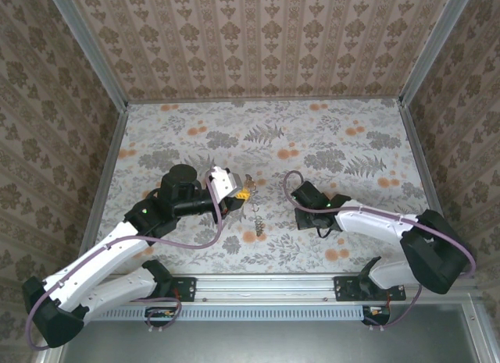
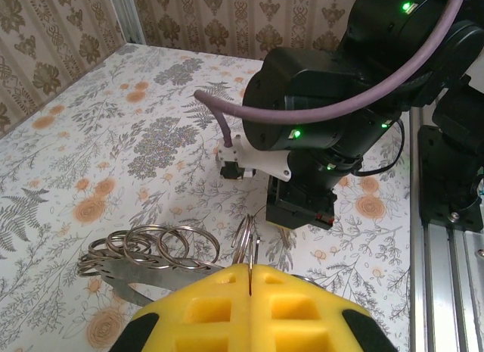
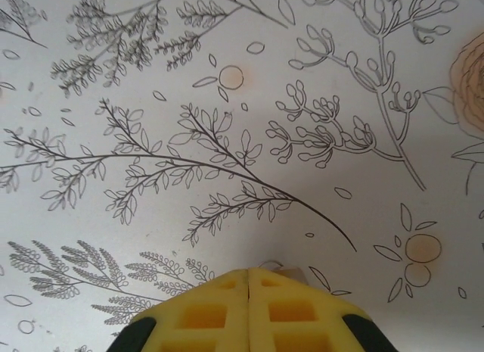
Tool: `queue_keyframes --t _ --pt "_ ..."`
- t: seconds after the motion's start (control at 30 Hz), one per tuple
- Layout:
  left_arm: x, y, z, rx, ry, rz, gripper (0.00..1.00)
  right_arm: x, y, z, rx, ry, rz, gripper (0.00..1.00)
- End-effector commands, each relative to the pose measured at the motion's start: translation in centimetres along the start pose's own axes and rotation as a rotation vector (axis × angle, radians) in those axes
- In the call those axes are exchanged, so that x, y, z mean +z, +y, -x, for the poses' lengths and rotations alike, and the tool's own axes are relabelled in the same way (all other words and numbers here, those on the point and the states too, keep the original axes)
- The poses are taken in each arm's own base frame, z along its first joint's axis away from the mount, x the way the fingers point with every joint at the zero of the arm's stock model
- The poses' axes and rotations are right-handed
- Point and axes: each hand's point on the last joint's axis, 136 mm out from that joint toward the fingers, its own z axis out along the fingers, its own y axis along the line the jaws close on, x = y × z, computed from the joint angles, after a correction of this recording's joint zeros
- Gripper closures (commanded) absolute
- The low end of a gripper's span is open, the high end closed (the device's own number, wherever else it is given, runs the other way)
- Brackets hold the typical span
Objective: Put the keys on the keyring
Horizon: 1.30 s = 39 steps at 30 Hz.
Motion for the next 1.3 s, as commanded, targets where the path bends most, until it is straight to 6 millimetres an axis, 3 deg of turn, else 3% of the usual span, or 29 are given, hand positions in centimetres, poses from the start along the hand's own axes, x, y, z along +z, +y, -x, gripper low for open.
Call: queue_keyframes --t 0.0,0.17,0.5,0.73,1.03,1.13,1.27 --pt "-0.4 -0.1 1.4 0.002 -0.060 -0.005 1.00 -0.4 -1.0 -0.7 0.005 -0.001 -0.038 0.94" --pt "-0.4 0.0 1.3 0.001 -0.058 0.002 1.00 -0.7 -0.2 -0.4 -0.014 -0.024 0.000 0.97" --pt "-0.2 0.1 1.1 -0.007 -0.051 0.004 1.00 -3.0 5.0 1.2 -0.045 -0.156 0.321 1.00" --pt "-0.4 0.4 0.8 -0.022 -0.032 0.024 1.00 -3.6 7.6 0.4 -0.113 -0.108 0.465 1.00" --pt "-0.7 2.6 -2.1 -0.132 0.060 0.133 1.00 0.0 8.2 -0.1 -0.144 0.032 0.387 1.00" --pt "-1.0 2.9 -2.4 -0.141 0.060 0.155 1.00 0.2 7.7 -0.1 -0.168 0.035 0.325 0.99" --pt "-1.0 3.2 -2.8 -0.151 0.061 0.166 1.00 0.1 7.1 0.1 -0.189 0.032 0.267 0.91"
